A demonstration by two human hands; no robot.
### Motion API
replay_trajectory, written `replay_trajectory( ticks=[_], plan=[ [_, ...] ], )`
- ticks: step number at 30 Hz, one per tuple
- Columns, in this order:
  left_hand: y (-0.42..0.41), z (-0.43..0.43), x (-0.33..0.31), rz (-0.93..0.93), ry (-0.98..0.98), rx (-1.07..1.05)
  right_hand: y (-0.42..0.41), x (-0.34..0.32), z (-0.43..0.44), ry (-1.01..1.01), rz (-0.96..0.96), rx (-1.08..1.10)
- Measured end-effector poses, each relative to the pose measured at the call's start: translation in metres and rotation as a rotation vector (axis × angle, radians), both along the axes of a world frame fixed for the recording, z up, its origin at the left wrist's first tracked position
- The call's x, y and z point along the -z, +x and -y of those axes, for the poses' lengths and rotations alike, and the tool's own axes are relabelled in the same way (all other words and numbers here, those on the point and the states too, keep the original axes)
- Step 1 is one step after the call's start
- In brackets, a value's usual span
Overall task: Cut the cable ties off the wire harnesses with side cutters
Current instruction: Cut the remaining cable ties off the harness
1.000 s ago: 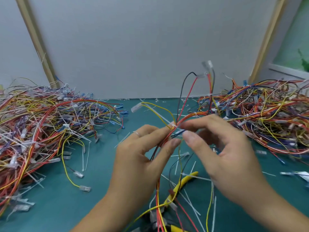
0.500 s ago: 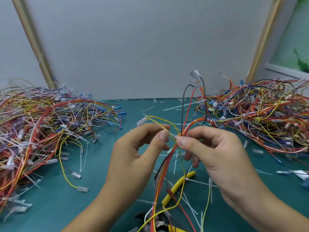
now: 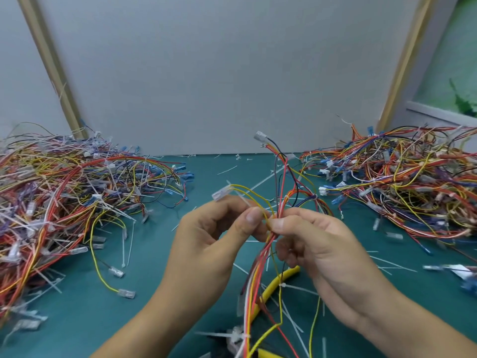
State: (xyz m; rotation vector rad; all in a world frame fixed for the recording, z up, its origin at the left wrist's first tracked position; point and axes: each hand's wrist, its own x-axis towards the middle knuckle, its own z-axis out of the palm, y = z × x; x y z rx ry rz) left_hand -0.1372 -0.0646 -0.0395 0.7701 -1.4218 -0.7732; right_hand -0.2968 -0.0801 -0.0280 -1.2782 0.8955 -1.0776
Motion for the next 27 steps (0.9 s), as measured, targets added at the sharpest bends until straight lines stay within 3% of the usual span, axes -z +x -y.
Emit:
replay_trajectory(
  ticks=[7, 17, 19, 22, 27],
  plan=[
    [-0.008, -0.001, 0.006, -0.133, 0.061, 0.047, 0.004, 0.0, -0.002, 0.047, 0.047, 0.045],
    [-0.007, 0.0, 0.006, -0.113, 0.061, 0.048, 0.002, 0.0, 0.001, 0.013, 0.032, 0.077],
    [-0.001, 0.001, 0.002, -0.049, 0.054, 0.1, 0.0, 0.001, 0.003, -0.009, 0.042, 0.063],
    [0.014, 0.005, -0.004, 0.234, 0.017, 0.031, -0.004, 0.003, 0.004, -0.111, -0.009, 0.036],
    [0.011, 0.009, 0.001, 0.344, 0.08, -0.14, 0.002, 0.007, -0.002, -0.284, -0.12, -0.081]
  ],
)
